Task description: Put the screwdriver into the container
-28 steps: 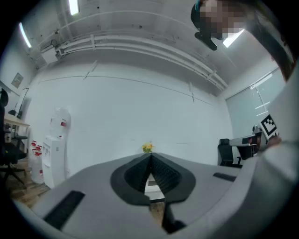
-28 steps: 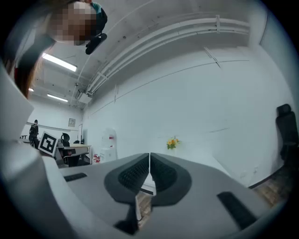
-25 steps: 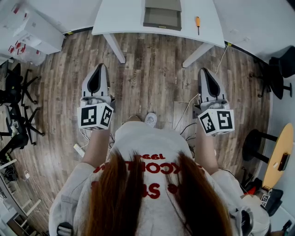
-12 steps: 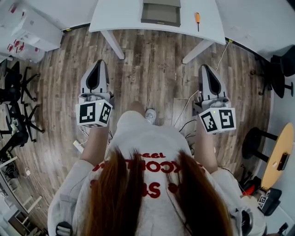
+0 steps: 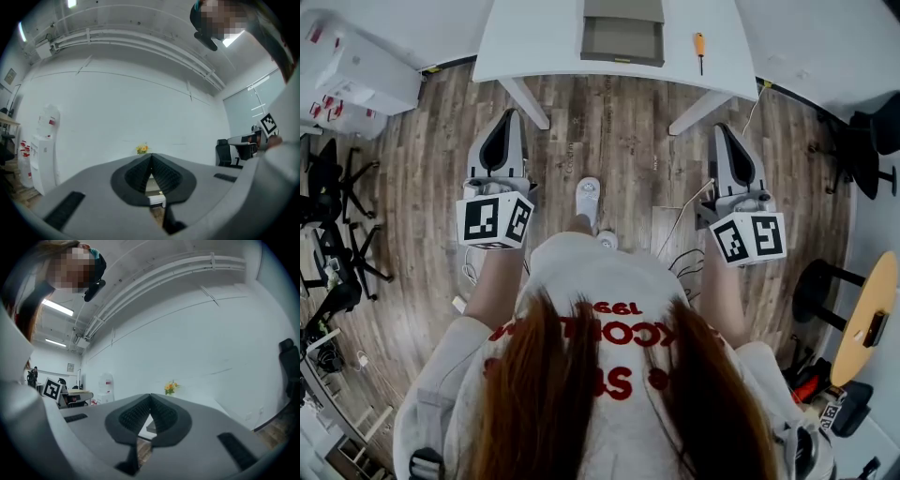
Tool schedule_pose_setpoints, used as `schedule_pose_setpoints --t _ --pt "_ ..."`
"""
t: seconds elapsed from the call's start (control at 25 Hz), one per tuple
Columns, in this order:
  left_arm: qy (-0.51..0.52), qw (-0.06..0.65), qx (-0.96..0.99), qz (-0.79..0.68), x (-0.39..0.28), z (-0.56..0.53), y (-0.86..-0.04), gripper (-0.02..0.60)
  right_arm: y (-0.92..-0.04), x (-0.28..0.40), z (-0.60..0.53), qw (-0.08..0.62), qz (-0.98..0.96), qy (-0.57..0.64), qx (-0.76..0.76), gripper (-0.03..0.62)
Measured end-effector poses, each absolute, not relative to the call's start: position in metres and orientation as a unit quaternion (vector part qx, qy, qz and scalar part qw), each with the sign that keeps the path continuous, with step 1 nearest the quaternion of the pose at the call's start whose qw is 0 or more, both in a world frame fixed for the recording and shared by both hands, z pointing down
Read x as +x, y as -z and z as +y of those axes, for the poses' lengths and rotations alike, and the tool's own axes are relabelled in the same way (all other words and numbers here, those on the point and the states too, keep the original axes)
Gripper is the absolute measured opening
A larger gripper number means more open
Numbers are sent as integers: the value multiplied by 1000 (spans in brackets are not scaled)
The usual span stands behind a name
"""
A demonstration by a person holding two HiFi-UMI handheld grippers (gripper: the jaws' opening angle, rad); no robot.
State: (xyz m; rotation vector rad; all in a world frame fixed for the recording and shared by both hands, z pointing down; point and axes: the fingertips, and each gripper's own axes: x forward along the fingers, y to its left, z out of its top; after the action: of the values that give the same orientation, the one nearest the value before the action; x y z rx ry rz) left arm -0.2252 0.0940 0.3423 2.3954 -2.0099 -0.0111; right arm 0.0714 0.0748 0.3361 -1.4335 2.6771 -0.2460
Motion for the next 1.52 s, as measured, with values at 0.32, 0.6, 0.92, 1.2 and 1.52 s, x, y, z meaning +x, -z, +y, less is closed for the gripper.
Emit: schedule_pose_setpoints --t 0.32,0.6,0.92,1.2,1.52 --pt "14 6 785 -619 -229 15 -337 6 -329 61 11 53 868 82 -487 5" --pt "20 11 802 -597 -242 -48 -341 6 -329 41 -36 49 859 78 -504 5" --pt "18 24 816 -577 -241 -76 -353 6 -342 31 -52 49 849 97 -517 5" --pt "11 36 816 -577 -241 -91 -361 6 -349 38 -71 51 844 110 -522 6" --pt "10 33 800 -599 -246 -118 -364 6 -353 35 -117 64 856 111 -500 6"
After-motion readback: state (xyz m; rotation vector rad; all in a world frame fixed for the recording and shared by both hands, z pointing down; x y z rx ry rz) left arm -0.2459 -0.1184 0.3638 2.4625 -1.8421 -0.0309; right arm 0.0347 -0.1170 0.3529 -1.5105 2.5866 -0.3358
